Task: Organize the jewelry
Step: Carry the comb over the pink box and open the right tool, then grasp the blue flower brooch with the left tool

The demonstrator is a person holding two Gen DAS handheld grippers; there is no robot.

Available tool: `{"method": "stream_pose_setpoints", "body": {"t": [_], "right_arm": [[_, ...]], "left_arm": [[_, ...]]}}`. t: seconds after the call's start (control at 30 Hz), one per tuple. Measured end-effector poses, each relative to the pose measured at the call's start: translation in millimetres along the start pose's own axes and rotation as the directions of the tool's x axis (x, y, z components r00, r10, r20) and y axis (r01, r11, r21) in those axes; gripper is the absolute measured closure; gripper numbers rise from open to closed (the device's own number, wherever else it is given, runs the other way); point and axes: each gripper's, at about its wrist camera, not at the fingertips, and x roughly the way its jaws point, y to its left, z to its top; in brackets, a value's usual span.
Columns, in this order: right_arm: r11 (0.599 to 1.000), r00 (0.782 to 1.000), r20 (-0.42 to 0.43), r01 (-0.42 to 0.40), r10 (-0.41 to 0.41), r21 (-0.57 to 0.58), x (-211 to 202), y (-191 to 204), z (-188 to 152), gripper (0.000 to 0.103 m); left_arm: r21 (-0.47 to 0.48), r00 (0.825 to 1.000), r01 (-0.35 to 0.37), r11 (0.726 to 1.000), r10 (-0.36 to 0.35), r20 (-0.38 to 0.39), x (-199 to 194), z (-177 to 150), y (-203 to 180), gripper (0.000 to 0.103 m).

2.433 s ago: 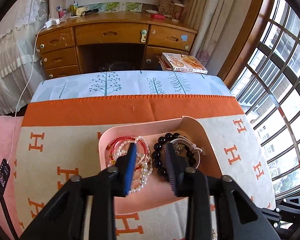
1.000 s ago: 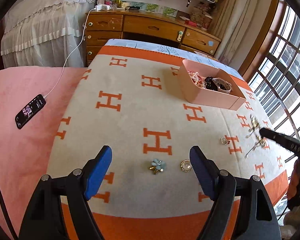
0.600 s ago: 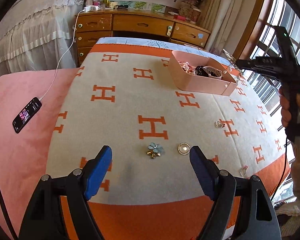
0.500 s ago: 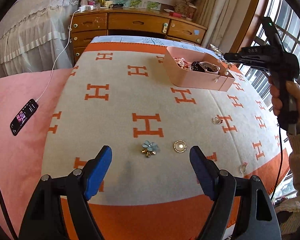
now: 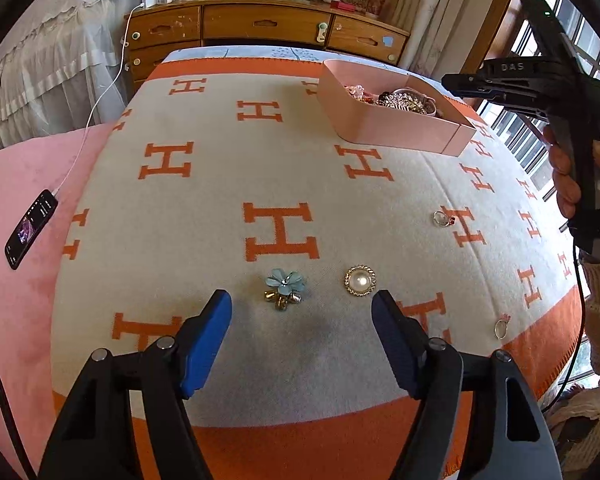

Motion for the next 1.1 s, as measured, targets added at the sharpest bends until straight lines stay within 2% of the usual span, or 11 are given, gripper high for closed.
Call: {"method": "stream_pose_setpoints", "body": {"t": [0.2, 0.5, 0.67, 0.8, 0.83, 0.87, 0.9, 0.93, 0.97, 1.1], "right_arm": [[0.993, 0.996, -0.027, -0.089, 0.087, -0.074, -21.4, 26.9, -32.0, 0.091], [0.959, 0.972, -0.146, -0.212, 0.186, -0.188, -19.0, 64.0, -96.8, 0.091], [0.918, 0.961, -0.219, -0.233, 0.167, -0.32, -5.7, 92.2, -131.6, 0.091], [0.89, 0.951, -0.25, -0.269, 0.184, -0.367, -2.7, 106.2, -144.9, 0.091], [0.884, 0.95, -0.252, -0.273, 0.186, -0.379, -2.9, 109.4, -146.1, 0.089], [0.878, 0.95, -0.251, -0.275, 0.186, -0.391, -3.3, 112.4, -147.2, 0.083], [0.872, 0.951, -0.248, -0.276, 0.186, -0.404, -3.9, 115.3, -148.3, 0.078], [0.867, 0.953, -0.243, -0.273, 0.183, -0.417, -4.3, 118.1, -149.1, 0.07], [0.861, 0.955, -0.238, -0.269, 0.179, -0.431, -4.2, 121.3, -150.2, 0.067], [0.848, 0.956, -0.244, -0.262, 0.163, -0.46, 3.6, 129.6, -149.6, 0.067]], "left_arm": [[-0.011, 1.0, 0.001, 1.0, -0.001, -0.003, 5.0, -1.7, 2.4, 0.043], [-0.008, 1.0, -0.006, 1.0, 0.006, 0.01, 6.3, 0.8, 3.9, 0.051], [-0.001, 1.0, -0.008, 1.0, 0.008, 0.017, 9.4, 5.2, 3.3, 0.057], [0.006, 1.0, -0.01, 1.0, 0.009, 0.025, 12.0, 7.5, 2.0, 0.069], [0.005, 1.0, -0.007, 1.0, 0.007, 0.027, 12.6, 7.9, 2.0, 0.074], [0.003, 1.0, -0.008, 1.0, 0.008, 0.03, 13.0, 8.1, 2.5, 0.077], [-0.001, 0.999, -0.01, 1.0, 0.01, 0.032, 13.3, 8.1, 3.4, 0.085], [-0.008, 0.999, -0.004, 1.0, 0.004, 0.033, 13.5, 8.0, 5.0, 0.086], [-0.02, 0.999, 0.006, 1.0, -0.005, 0.036, 13.2, 7.8, 6.9, 0.086], [-0.057, 0.999, 0.015, 0.998, -0.013, 0.039, 11.4, 6.5, 12.0, 0.086]]}}
